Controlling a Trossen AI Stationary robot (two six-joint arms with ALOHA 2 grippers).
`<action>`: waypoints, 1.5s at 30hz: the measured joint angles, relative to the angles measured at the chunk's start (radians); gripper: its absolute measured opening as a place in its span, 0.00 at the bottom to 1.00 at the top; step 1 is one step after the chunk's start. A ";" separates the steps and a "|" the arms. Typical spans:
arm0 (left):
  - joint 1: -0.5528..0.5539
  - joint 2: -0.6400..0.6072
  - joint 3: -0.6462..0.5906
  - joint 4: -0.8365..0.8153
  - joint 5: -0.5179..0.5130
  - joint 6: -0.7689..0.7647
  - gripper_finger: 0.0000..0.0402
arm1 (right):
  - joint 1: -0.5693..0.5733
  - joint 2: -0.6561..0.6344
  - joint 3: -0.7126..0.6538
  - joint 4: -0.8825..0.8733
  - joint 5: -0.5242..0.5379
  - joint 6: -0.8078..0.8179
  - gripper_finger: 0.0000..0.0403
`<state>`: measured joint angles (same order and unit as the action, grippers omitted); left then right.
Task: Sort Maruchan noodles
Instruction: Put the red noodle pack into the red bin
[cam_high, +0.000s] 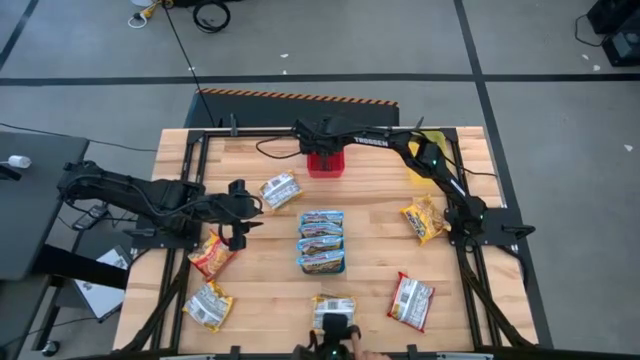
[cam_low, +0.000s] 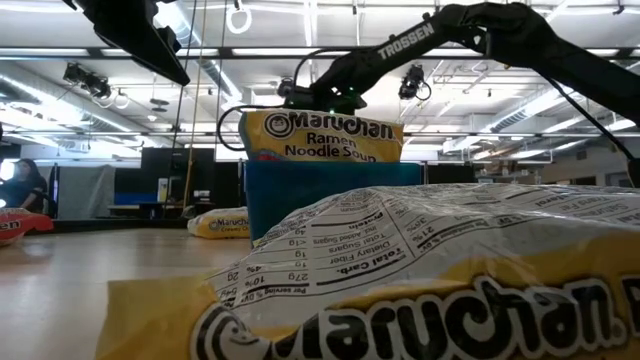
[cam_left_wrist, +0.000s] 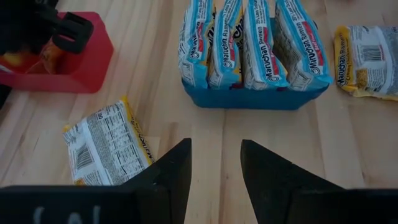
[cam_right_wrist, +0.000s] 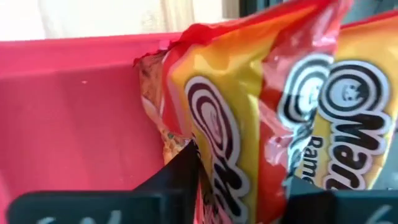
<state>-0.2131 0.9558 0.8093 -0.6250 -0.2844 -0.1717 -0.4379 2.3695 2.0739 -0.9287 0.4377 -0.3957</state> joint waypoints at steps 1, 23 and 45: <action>0.000 0.000 0.000 0.000 0.000 0.000 0.35 | -0.002 0.000 0.000 0.003 0.000 0.005 0.27; -0.029 0.001 0.000 -0.065 0.150 -0.094 0.35 | 0.058 -0.138 -0.002 -0.109 0.105 0.020 0.55; -0.500 0.243 0.000 -0.321 0.198 -1.099 0.35 | 0.487 -0.343 -0.001 -0.127 -0.046 0.362 0.55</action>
<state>-0.7128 1.1986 0.8097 -0.9464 -0.0864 -1.2707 0.0489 2.0270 2.0727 -1.0554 0.3918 -0.0340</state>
